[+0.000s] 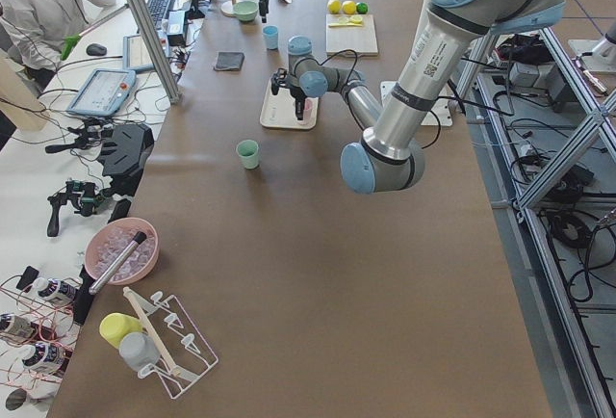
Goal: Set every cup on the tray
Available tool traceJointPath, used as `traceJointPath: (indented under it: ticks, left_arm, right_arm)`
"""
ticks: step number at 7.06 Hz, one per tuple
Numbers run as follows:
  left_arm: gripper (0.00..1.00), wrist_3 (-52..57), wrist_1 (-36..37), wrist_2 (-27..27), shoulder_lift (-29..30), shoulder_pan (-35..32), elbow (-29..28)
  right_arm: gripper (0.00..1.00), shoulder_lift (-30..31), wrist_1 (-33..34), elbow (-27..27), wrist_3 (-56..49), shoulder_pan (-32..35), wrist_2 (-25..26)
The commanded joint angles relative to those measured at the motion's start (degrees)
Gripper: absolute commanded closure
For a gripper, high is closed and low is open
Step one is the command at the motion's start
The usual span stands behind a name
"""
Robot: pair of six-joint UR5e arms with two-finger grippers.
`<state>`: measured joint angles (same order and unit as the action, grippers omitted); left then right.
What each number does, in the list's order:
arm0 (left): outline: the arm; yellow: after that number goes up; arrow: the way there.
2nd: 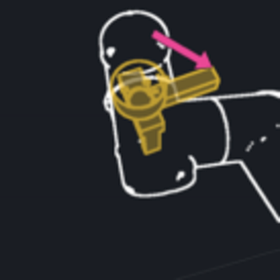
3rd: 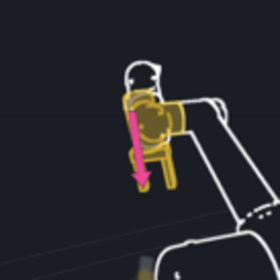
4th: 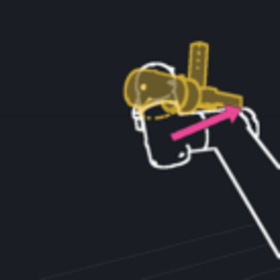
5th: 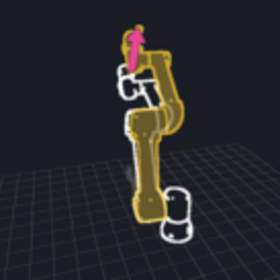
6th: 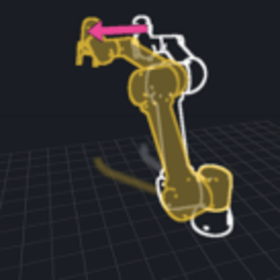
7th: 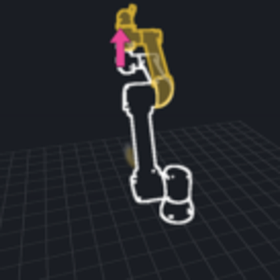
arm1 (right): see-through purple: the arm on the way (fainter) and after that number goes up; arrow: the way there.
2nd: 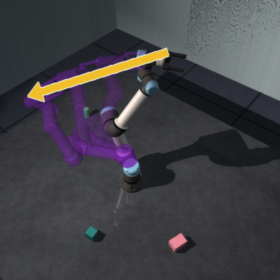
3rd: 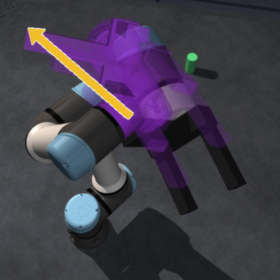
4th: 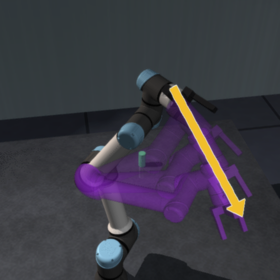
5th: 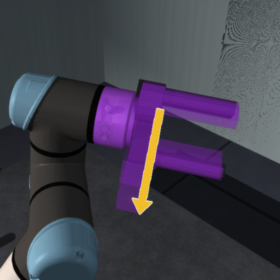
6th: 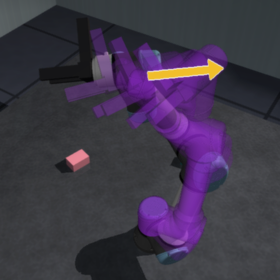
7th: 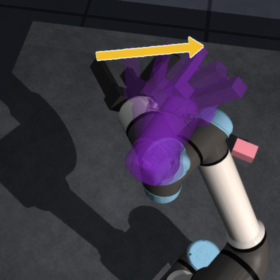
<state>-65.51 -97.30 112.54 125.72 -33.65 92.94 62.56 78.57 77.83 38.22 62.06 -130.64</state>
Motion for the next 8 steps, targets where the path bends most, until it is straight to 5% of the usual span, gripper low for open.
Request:
traceJointPath:
  ticks: [1, 2, 4, 8]
  left_arm:
    - [0.02, 0.56, 0.44, 0.66, -0.12, -2.97, 1.71]
    - [0.02, 2.13, 0.61, 2.66, -0.3, -5.52, 1.72]
    - [0.02, 9.67, 2.1, 6.02, -1.17, -11.84, 1.54]
    - [0.02, 31.12, 1.94, 6.11, -4.52, -20.99, -5.81]
  right_arm:
    - [0.0, -0.42, -0.09, -0.92, 1.32, -2.98, -0.06]
    - [0.03, -0.25, -0.09, -0.92, 1.5, -4.04, 0.03]
    - [1.0, 0.19, -0.09, -1.36, 1.42, -4.58, 0.3]
    - [1.0, -10.5, 0.0, 0.3, 20.96, -10.1, -0.32]
